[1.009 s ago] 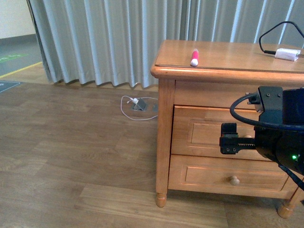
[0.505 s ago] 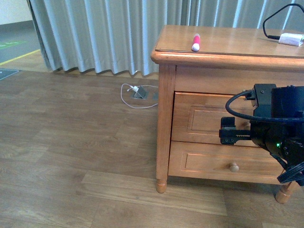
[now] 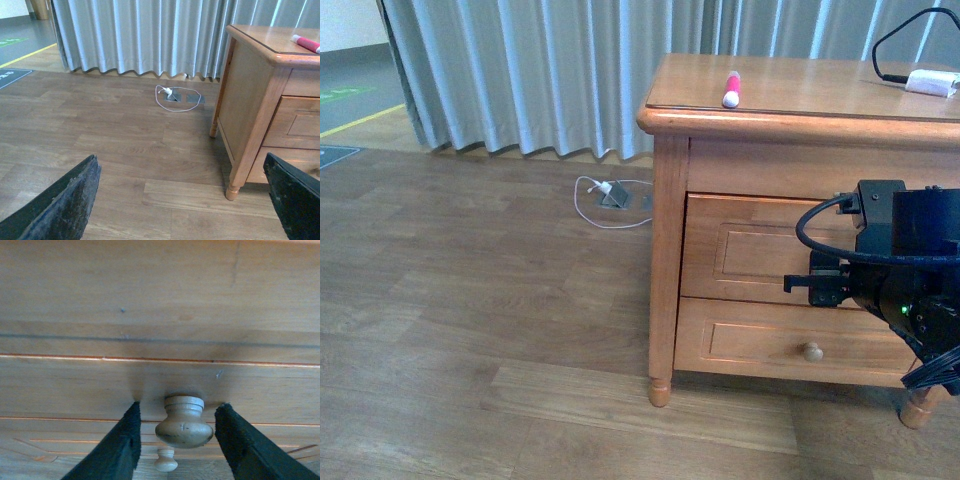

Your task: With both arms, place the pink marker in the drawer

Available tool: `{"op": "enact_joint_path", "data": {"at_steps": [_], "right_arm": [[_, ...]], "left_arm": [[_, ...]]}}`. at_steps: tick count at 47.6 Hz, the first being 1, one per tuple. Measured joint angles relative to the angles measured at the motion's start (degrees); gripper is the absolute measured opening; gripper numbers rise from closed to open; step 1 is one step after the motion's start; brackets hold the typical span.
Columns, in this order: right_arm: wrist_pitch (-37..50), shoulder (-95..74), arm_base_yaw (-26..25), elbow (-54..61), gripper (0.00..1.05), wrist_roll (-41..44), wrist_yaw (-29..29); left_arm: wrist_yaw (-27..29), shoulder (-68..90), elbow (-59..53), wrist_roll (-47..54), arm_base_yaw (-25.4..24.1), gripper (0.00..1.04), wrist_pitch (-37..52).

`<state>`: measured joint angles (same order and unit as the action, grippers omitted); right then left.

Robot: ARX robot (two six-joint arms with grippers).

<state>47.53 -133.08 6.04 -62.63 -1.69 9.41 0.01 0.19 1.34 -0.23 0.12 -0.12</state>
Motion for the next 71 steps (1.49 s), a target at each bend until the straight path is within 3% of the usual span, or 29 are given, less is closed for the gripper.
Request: {"op": "enact_joint_path", "data": {"at_steps": [2, 7, 20, 33, 42, 48, 53, 60, 66, 71], "right_arm": [[-0.1, 0.2, -0.1, 0.3, 0.34, -0.1, -0.1], [-0.7, 1.0, -0.3, 0.8, 0.25, -0.7, -0.7], [-1.9, 7.6, -0.4, 9.9, 0.24, -3.8, -4.3], [5.9, 22.8, -0.5, 37.3, 0.24, -6.8, -10.8], [5.5, 31.3, -1.3, 45.1, 0.54, -5.6, -13.5], [-2.7, 43.1, -3.7, 46.2, 0.75, -4.5, -16.0], [-17.5, 57.9, -6.8, 46.1, 0.97, -3.6, -19.4], [-33.2, 73.0, -9.4, 44.3, 0.96, -2.8, -24.2], [-53.7, 89.5, -13.6, 39.1, 0.96, -1.2, -32.6], [-63.1, 95.1, -16.2, 35.9, 0.96, 1.0, -36.5]], "left_arm": [[0.0, 0.0, 0.0, 0.0, 0.0, 0.99, 0.0], [0.0, 0.0, 0.0, 0.0, 0.0, 0.99, 0.0], [0.0, 0.0, 0.0, 0.0, 0.0, 0.99, 0.0], [0.0, 0.0, 0.0, 0.0, 0.0, 0.99, 0.0], [0.0, 0.0, 0.0, 0.0, 0.0, 0.99, 0.0], [0.0, 0.0, 0.0, 0.0, 0.0, 0.99, 0.0], [0.0, 0.0, 0.0, 0.0, 0.0, 0.99, 0.0], [0.0, 0.0, 0.0, 0.0, 0.0, 0.99, 0.0], [0.0, 0.0, 0.0, 0.0, 0.0, 0.99, 0.0], [0.0, 0.0, 0.0, 0.0, 0.0, 0.99, 0.0]]}}
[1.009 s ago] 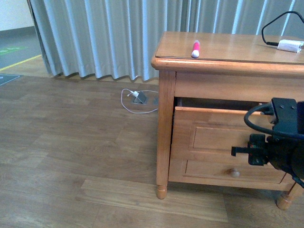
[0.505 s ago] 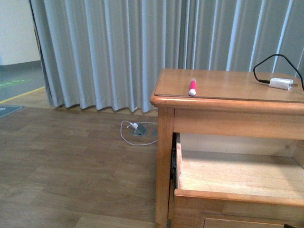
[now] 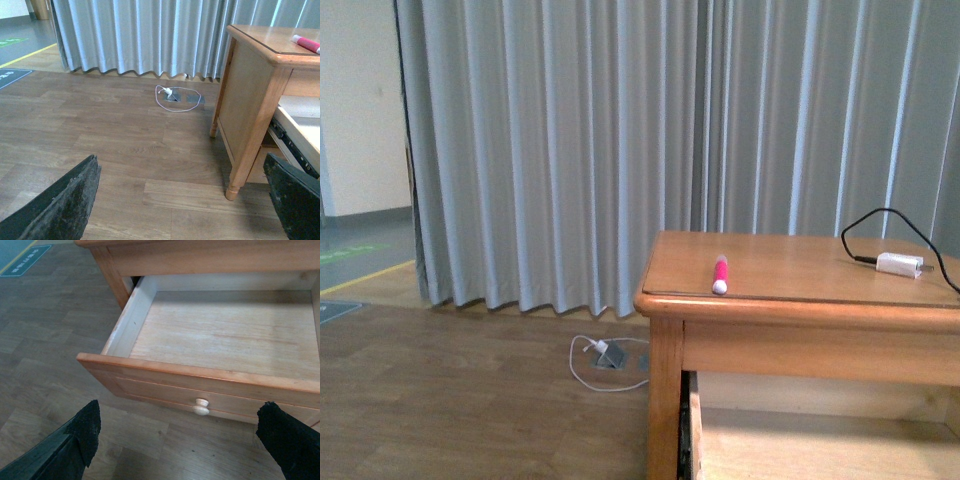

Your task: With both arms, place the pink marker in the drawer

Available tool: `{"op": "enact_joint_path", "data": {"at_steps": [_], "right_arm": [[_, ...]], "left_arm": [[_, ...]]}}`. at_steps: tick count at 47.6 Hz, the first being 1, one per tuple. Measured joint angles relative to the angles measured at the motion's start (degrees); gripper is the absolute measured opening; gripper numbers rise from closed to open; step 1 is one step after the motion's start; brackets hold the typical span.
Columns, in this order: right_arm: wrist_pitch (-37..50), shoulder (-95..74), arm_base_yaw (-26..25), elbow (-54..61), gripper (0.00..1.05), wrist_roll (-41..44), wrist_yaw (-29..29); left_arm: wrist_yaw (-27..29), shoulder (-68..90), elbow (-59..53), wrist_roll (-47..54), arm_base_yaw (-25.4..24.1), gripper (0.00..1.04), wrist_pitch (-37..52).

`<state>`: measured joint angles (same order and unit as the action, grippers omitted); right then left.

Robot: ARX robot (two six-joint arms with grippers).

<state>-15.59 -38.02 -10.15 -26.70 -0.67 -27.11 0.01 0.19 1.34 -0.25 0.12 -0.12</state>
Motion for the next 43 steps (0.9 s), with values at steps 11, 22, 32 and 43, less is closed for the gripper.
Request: {"op": "enact_joint_path", "data": {"at_steps": [11, 22, 32, 43], "right_arm": [[-6.6, 7.0, 0.2, -0.7, 0.96, 1.2, -0.4], [-6.6, 7.3, 0.4, -0.4, 0.96, 0.9, -0.2], [-6.6, 7.3, 0.4, -0.4, 0.96, 0.9, -0.2], [-6.6, 7.3, 0.4, -0.4, 0.96, 0.9, -0.2]], "left_arm": [[0.0, 0.0, 0.0, 0.0, 0.0, 0.99, 0.0], [0.0, 0.0, 0.0, 0.0, 0.0, 0.99, 0.0], [0.0, 0.0, 0.0, 0.0, 0.0, 0.99, 0.0], [16.9, 19.5, 4.1, 0.7, 13.4, 0.99, 11.6]]}}
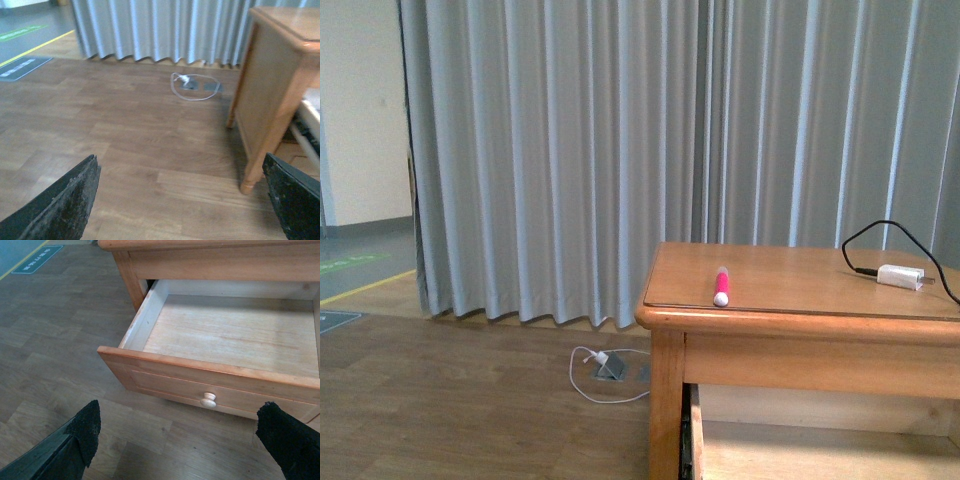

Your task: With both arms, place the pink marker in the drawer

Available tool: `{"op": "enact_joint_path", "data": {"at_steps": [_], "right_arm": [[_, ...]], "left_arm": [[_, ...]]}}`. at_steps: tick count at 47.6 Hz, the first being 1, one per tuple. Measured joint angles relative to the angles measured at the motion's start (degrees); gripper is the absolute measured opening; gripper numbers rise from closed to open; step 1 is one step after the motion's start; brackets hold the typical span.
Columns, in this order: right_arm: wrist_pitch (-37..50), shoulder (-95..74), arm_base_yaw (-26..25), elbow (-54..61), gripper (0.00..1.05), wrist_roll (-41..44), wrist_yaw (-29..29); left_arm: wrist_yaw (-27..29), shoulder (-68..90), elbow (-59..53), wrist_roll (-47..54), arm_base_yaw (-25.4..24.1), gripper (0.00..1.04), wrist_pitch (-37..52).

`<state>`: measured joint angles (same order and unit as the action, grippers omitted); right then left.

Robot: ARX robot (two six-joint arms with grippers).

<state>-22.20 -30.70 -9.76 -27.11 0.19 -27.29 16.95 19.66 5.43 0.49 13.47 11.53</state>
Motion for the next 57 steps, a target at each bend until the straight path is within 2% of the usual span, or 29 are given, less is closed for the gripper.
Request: {"op": "enact_joint_path", "data": {"at_steps": [3, 7, 15, 28, 48, 57], "right_arm": [[0.0, 0.0, 0.0, 0.0, 0.96, 0.0, 0.0], [0.0, 0.0, 0.0, 0.1, 0.96, 0.0, 0.0], [0.0, 0.0, 0.0, 0.1, 0.96, 0.0, 0.0], [0.0, 0.0, 0.0, 0.1, 0.96, 0.0, 0.0], [0.0, 0.0, 0.0, 0.1, 0.96, 0.0, 0.0], [0.0, 0.0, 0.0, 0.1, 0.96, 0.0, 0.0]], "left_arm": [[-2.0, 12.5, 5.2, 1.1, 3.4, 0.99, 8.0], [-4.7, 30.3, 14.9, 3.1, 4.5, 0.99, 16.6], [-6.7, 51.8, 29.6, 6.5, 6.6, 0.99, 20.3], [-9.7, 79.8, 60.3, 7.0, 11.5, 0.99, 16.0], [-10.7, 99.9, 88.1, 8.2, 15.1, 0.99, 7.6], [-12.2, 106.2, 96.2, 6.8, 15.8, 0.99, 3.9]]}}
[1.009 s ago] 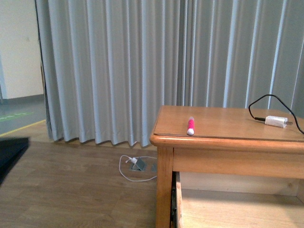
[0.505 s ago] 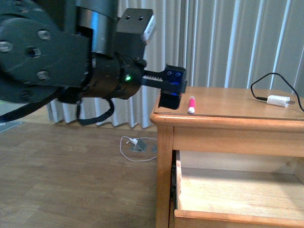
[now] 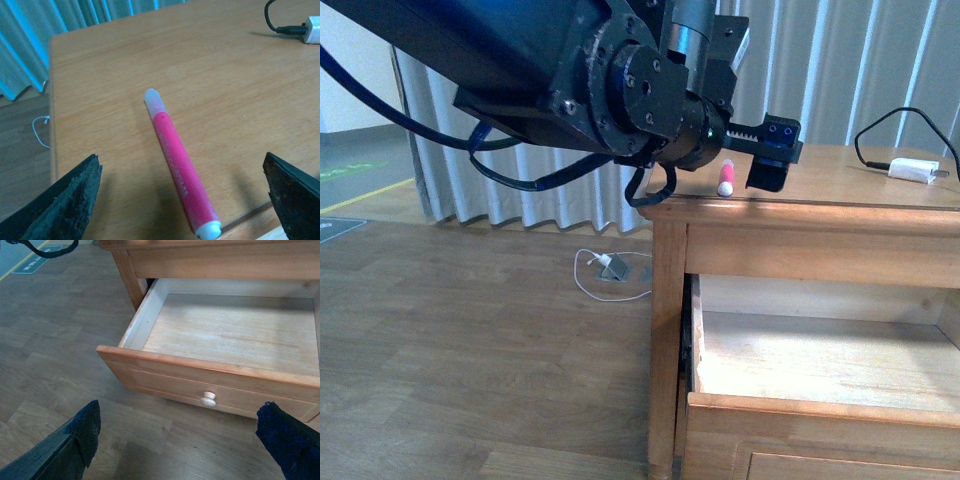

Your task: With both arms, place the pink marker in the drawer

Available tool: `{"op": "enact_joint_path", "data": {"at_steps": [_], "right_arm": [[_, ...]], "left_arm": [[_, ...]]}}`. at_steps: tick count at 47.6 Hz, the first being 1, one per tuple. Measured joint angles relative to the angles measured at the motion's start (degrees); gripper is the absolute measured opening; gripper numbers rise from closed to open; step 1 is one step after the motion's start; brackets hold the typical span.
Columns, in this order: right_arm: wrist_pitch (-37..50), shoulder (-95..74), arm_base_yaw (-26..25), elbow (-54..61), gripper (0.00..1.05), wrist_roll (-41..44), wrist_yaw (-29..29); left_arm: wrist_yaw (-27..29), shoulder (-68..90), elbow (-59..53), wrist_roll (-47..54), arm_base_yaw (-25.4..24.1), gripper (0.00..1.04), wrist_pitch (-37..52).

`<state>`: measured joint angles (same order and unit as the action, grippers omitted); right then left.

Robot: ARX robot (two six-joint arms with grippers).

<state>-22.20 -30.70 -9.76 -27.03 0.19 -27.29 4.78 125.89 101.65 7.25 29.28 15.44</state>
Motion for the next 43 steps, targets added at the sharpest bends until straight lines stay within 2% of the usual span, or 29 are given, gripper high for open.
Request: {"op": "enact_joint_path", "data": {"at_steps": [10, 32, 43], "right_arm": [[0.0, 0.0, 0.0, 0.0, 0.96, 0.0, 0.0], [0.0, 0.0, 0.0, 0.0, 0.96, 0.0, 0.0], [0.0, 0.0, 0.0, 0.0, 0.96, 0.0, 0.0]], "left_arm": [[0.2, 5.9, 7.3, -3.0, 0.4, 0.99, -4.1], [0.7, 9.7, 13.3, -3.3, 1.0, 0.99, -8.2], [1.7, 10.1, 14.7, -3.1, 1.5, 0.66, -10.9]]}}
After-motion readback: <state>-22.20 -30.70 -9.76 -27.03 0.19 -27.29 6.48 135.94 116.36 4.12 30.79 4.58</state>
